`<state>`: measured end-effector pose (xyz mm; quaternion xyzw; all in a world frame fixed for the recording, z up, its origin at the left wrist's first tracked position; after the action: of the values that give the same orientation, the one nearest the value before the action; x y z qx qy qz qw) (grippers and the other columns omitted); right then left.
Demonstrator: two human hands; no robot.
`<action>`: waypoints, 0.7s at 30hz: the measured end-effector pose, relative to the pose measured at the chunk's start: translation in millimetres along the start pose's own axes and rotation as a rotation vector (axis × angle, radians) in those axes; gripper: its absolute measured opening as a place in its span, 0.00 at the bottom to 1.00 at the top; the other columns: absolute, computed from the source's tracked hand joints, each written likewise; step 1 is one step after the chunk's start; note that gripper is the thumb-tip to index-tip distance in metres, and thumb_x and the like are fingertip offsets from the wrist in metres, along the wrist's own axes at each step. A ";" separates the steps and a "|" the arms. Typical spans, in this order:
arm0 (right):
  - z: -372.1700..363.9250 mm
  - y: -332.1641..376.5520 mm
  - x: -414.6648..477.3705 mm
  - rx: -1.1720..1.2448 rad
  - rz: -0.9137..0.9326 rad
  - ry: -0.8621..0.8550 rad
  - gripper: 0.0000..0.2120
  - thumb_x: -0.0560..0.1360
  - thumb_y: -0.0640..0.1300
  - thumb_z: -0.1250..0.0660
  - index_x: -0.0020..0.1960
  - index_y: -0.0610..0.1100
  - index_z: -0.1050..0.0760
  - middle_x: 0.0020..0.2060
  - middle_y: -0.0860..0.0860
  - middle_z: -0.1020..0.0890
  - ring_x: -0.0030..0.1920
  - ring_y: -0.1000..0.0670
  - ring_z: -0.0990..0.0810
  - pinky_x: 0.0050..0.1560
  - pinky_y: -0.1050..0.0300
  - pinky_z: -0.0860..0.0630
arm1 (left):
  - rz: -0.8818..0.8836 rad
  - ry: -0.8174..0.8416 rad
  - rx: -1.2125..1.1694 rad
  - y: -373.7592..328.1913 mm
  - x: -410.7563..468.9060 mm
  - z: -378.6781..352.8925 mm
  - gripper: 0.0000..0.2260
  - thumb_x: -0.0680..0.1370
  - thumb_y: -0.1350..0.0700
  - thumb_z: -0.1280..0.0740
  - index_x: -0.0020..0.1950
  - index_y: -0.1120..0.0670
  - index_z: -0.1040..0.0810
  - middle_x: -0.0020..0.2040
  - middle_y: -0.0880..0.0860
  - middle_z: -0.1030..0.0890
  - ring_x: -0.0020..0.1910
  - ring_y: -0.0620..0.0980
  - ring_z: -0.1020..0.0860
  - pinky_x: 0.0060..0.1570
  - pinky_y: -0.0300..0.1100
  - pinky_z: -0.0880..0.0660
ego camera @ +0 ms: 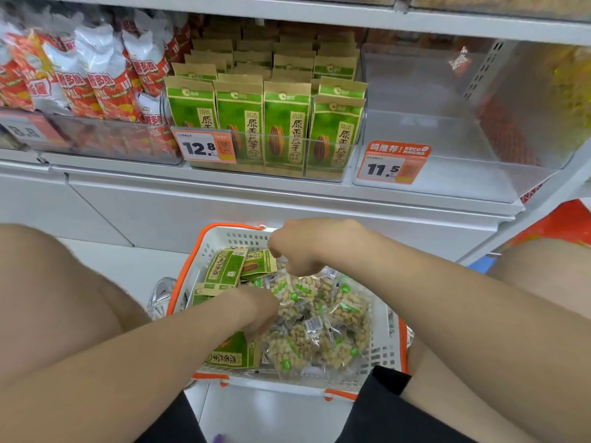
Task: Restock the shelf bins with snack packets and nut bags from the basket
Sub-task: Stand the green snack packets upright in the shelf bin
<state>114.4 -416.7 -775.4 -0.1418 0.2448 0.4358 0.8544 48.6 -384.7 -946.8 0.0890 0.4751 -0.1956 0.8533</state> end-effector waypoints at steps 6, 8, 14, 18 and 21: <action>-0.3 -2.4 -0.4 0.016 -0.007 0.015 0.20 0.79 0.40 0.37 0.71 0.47 0.26 0.58 0.45 0.21 0.45 0.44 0.19 0.38 0.52 0.22 | -0.017 0.013 0.021 -5.5 4.7 -14.4 0.13 0.80 0.57 0.27 0.64 0.55 0.19 0.62 0.53 0.19 0.58 0.55 0.20 0.55 0.48 0.21; 1.3 -1.8 -1.9 0.008 -0.002 0.017 0.20 0.80 0.41 0.37 0.71 0.47 0.26 0.58 0.44 0.21 0.46 0.44 0.19 0.37 0.53 0.23 | -0.017 0.030 0.018 -6.9 6.5 -17.7 0.11 0.81 0.60 0.28 0.63 0.56 0.19 0.62 0.54 0.19 0.55 0.54 0.21 0.54 0.47 0.21; 6.3 -3.0 -10.3 -0.003 -0.011 0.068 0.19 0.81 0.42 0.36 0.72 0.45 0.26 0.60 0.44 0.21 0.53 0.42 0.18 0.47 0.49 0.20 | -0.038 -0.182 -0.307 12.9 -7.7 37.3 0.05 0.83 0.61 0.35 0.55 0.52 0.21 0.51 0.48 0.21 0.49 0.51 0.22 0.50 0.47 0.23; 17.3 -17.5 -14.0 -0.005 -0.047 0.094 0.06 0.82 0.45 0.36 0.48 0.45 0.25 0.40 0.51 0.23 0.43 0.45 0.22 0.40 0.52 0.26 | -0.052 -0.643 -0.673 34.4 -40.5 109.2 0.04 0.84 0.54 0.35 0.54 0.53 0.22 0.50 0.52 0.20 0.51 0.55 0.22 0.48 0.46 0.29; 32.3 -46.3 -17.9 0.001 -0.172 0.014 0.10 0.82 0.41 0.40 0.42 0.46 0.29 0.38 0.50 0.26 0.38 0.47 0.25 0.36 0.52 0.29 | -0.094 -0.981 -1.046 50.9 -73.2 148.1 0.07 0.83 0.56 0.36 0.48 0.53 0.21 0.43 0.59 0.16 0.43 0.58 0.19 0.43 0.48 0.25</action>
<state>152.7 -440.9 -737.2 -0.1648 0.2379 0.3594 0.8872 150.3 -370.3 -807.7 -0.4502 0.0717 0.0034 0.8900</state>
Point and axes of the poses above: each hand's wrist, its own x-axis towards the middle knuckle, its own z-axis out of the back of the hand, y = z × x, the point moved 9 cm from there along x, towards the middle knuckle
